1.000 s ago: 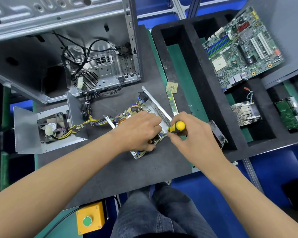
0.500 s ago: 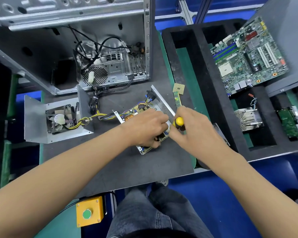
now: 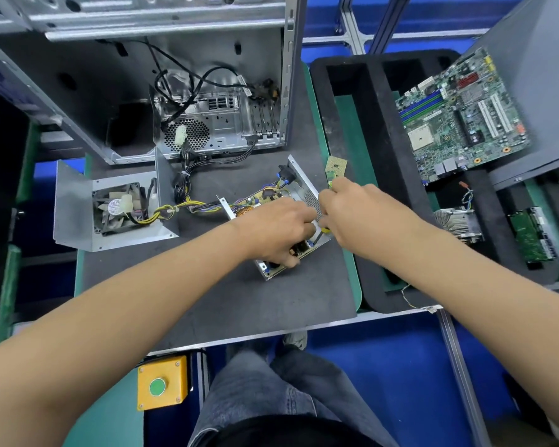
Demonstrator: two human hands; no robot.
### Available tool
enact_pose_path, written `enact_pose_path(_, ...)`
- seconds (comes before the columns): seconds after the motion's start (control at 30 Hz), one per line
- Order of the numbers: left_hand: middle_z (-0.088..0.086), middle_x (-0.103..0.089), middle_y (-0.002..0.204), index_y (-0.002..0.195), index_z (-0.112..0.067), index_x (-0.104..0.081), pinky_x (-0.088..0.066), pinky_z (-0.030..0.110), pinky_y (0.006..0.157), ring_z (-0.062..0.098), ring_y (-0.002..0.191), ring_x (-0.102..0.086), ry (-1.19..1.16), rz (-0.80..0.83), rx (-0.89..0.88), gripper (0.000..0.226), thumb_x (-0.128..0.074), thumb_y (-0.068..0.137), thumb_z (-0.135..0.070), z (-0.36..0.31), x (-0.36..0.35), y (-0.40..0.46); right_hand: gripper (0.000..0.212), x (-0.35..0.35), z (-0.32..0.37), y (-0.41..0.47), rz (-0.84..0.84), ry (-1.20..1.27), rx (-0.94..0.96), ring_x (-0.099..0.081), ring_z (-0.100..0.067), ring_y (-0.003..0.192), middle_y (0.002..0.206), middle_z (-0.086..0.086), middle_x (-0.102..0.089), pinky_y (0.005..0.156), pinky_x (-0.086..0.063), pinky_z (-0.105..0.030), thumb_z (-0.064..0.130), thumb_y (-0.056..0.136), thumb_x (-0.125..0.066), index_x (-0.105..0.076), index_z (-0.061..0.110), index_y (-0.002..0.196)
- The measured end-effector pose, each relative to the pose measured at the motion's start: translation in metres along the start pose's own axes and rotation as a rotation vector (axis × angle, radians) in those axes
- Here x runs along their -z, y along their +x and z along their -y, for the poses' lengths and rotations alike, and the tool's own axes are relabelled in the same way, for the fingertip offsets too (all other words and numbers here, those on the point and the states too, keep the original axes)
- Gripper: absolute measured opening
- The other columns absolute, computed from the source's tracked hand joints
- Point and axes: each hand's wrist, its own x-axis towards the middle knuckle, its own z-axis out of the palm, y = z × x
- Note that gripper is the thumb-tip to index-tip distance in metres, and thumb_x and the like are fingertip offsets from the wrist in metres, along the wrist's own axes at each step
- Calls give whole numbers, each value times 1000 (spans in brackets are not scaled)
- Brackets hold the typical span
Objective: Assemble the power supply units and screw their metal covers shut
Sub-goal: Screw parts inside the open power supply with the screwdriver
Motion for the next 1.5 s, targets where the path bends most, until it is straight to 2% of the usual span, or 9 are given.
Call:
enact_pose_path(0.27,3,-53,121,118,-13,-63,-41,40,92,25,110,-52,-23,30,-8,53,-60,83,-53,1,1,1,27,10,7,1,153,-77,139,-49,-29,77,95,-7,-36,69,-48,-39,0,90,-55,-54,8,115)
enact_pose_path(0.4,1,-53,117,116,-14,-64,-40,36,89,22,104,-51,-18,17,7,52,-60,82,-54,-1,1,0,13,12,5,3,170,-148,112,-49,-30,78,71,-2,-24,68,-43,-37,11,99,-47,-59,11,105)
enact_pose_path(0.63,2,-51,102,112,-14,-66,-35,33,80,22,93,-49,-29,-29,25,48,-65,81,-50,-4,3,-2,24,10,3,1,262,80,-138,-40,-32,80,84,-8,-36,69,-38,-36,28,104,-45,-54,9,115)
enact_pose_path(0.77,3,-54,106,108,-12,-67,-40,36,80,24,93,-50,-35,-13,40,46,-63,80,-48,-4,4,-3,19,9,4,-3,223,83,-38,-41,-30,79,110,-12,-42,70,-45,-40,12,98,-50,-49,8,116)
enact_pose_path(0.93,5,-55,111,106,-8,-68,-42,39,85,29,97,-54,-58,-19,31,44,-66,78,-43,-4,6,-4,21,3,6,-2,81,-98,120,-40,-24,62,90,-4,-32,61,-42,-36,8,94,-56,-60,11,114)
enact_pose_path(1.13,2,-51,101,112,-13,-66,-38,35,83,23,94,-49,-47,-18,57,47,-65,79,-47,-5,4,-5,25,-5,0,-1,94,44,-161,-56,-36,90,79,-5,-32,67,-40,-36,30,102,-53,-54,7,111)
enact_pose_path(1.23,3,-53,104,112,-13,-65,-38,35,81,24,93,-49,-29,-5,56,48,-64,80,-48,-4,5,-4,28,1,1,-2,147,73,-11,-55,-34,91,100,-8,-37,73,-46,-40,23,98,-60,-48,8,118)
enact_pose_path(1.4,2,-54,114,113,-14,-63,-39,37,90,24,104,-51,-36,20,50,49,-63,80,-51,-2,3,-2,14,2,3,-5,93,-249,198,-61,-32,90,79,-1,-34,63,-38,-34,13,99,-51,-58,12,110)
enact_pose_path(1.5,2,-54,107,113,-13,-63,-38,35,86,24,99,-50,-43,-1,55,50,-66,79,-50,-3,2,-3,24,2,6,0,159,-56,-65,-59,-37,100,96,-8,-47,69,-38,-35,27,103,-44,-56,9,114)
